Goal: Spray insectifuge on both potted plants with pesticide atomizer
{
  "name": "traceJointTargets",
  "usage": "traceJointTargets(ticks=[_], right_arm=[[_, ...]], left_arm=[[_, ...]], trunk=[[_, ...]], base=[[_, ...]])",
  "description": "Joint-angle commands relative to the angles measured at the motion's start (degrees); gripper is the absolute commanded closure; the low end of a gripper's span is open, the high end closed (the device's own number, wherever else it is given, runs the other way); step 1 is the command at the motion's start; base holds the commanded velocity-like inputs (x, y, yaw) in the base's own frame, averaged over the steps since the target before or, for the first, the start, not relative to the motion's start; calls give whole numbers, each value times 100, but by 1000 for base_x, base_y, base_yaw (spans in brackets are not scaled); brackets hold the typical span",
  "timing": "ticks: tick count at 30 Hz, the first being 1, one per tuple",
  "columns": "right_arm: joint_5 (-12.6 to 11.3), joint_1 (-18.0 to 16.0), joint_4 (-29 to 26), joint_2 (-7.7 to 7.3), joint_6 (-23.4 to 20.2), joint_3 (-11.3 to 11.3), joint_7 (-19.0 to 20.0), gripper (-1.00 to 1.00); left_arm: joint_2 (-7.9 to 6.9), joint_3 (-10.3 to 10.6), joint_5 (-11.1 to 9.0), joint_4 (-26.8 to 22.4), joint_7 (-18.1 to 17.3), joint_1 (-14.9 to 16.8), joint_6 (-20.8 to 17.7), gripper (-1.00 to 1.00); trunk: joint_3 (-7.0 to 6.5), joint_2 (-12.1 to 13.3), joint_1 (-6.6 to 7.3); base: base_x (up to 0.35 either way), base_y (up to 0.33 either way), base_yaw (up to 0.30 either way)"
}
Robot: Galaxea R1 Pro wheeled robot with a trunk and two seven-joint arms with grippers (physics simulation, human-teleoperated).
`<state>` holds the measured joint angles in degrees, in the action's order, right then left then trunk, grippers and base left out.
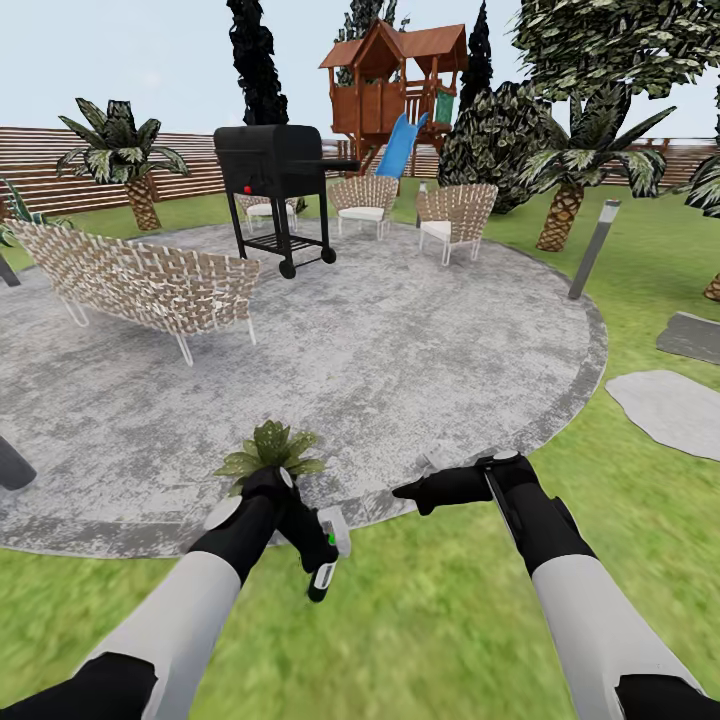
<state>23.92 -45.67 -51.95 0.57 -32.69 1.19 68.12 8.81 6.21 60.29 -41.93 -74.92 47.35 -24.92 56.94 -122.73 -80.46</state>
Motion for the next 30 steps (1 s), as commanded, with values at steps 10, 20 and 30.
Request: traceJointTargets(ticks=[10,20,30], right_arm=[[25,-3,-16,61,-49,-72,35,100],[25,-3,-29,144,-53,-110,34,100],[25,-3,-44,226,-53,-113,34,100]], left_arm=[[92,37,75,-359,58,14,-570,100],[119,47,289,-360,239,29,-575,100],[119,313,272,-360,241,29,-575,100]], trunk=[[5,-2,1],[5,-2,1],[5,-2,1]], base=[[0,0,0],[0,0,0],[0,0,0]])
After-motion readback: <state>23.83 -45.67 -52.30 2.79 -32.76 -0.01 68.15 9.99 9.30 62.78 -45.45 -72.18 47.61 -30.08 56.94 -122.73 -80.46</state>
